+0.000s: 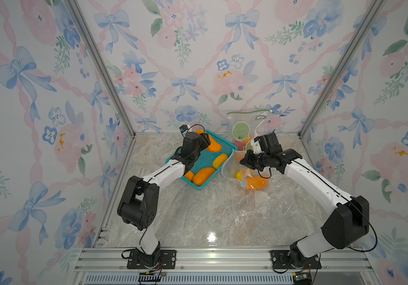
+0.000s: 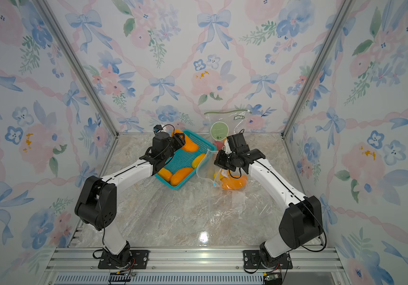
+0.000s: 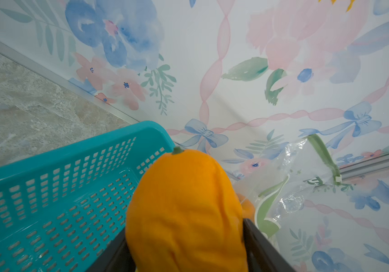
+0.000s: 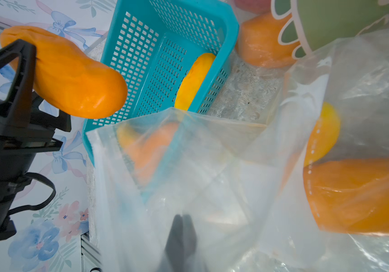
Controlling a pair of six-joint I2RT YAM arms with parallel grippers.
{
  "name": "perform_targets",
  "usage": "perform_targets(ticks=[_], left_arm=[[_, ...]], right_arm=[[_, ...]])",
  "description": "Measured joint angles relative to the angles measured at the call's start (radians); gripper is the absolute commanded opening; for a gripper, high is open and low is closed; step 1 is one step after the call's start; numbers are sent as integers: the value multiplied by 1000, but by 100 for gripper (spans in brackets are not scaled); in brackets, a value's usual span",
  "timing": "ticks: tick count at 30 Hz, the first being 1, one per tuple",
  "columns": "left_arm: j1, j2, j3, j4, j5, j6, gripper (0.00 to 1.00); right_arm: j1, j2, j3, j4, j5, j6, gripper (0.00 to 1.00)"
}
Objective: Place the mango in a zip-top bag and seal the zipper
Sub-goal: Pick up the mango from the basket, then place the mango in the zipper food storage bag.
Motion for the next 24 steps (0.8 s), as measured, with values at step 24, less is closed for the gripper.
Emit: perform_targets(ticks=[24], left_arm=[[-335, -323, -285, 218, -235, 273, 46]], right_arm=[[0, -3, -8, 25, 0, 42, 0]])
